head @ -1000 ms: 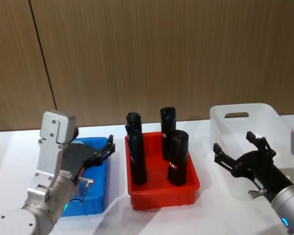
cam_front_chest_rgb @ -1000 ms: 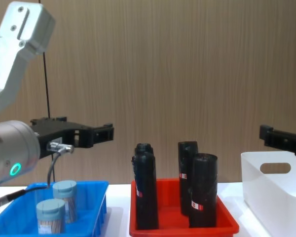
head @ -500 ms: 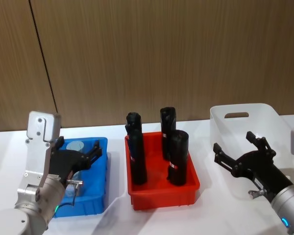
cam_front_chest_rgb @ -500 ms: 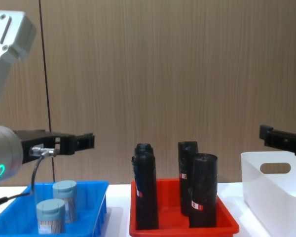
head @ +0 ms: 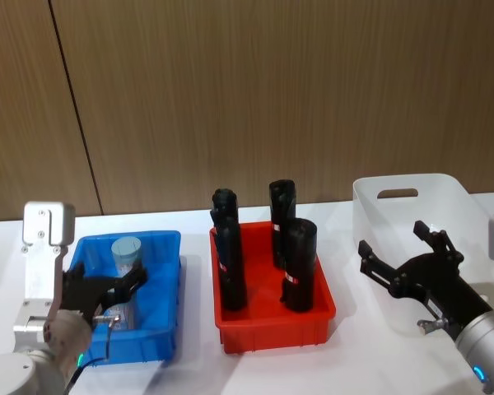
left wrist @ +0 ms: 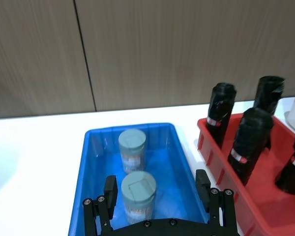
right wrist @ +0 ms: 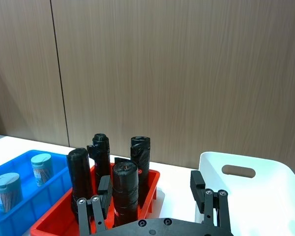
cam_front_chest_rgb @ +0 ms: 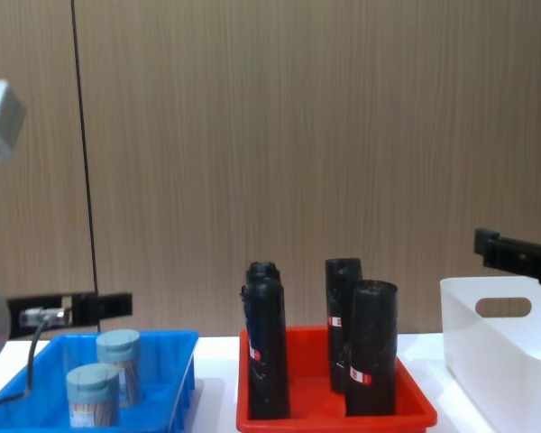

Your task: Pick the cotton swabs from the blue box and place them into the white box.

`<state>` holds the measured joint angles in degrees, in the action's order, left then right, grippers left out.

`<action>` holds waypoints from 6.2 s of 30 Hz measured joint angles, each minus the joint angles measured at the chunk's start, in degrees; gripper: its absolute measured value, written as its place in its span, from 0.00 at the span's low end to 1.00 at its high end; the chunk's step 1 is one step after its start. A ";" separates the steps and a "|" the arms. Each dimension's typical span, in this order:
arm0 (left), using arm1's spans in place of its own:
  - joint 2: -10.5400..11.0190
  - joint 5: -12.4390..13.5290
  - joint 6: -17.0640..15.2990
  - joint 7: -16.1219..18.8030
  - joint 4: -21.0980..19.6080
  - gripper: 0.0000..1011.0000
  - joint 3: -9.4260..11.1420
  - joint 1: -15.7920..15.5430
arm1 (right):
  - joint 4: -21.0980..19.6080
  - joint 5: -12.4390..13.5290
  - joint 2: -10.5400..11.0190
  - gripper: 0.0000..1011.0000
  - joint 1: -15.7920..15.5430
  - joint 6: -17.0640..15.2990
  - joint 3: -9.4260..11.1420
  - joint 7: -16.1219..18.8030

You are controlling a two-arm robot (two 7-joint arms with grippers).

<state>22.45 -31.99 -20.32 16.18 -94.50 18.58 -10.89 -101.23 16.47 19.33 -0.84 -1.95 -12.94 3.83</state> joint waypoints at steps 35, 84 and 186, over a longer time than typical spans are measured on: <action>-2.28 0.95 -2.69 -7.64 15.80 0.99 -2.22 -7.23 | 0.00 0.00 0.00 0.99 0.00 0.00 0.00 0.00; -5.63 5.40 -1.86 -20.66 31.26 0.68 -1.61 -15.14 | 0.00 0.00 0.00 0.99 0.00 0.00 0.00 0.00; -8.54 6.33 6.34 -84.65 28.16 0.68 2.13 -30.10 | 0.00 0.00 0.00 0.99 0.00 0.00 0.00 0.00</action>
<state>13.92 -25.66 -13.98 -68.46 -66.35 20.71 -40.99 -101.23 16.47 19.33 -0.84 -1.95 -12.94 3.83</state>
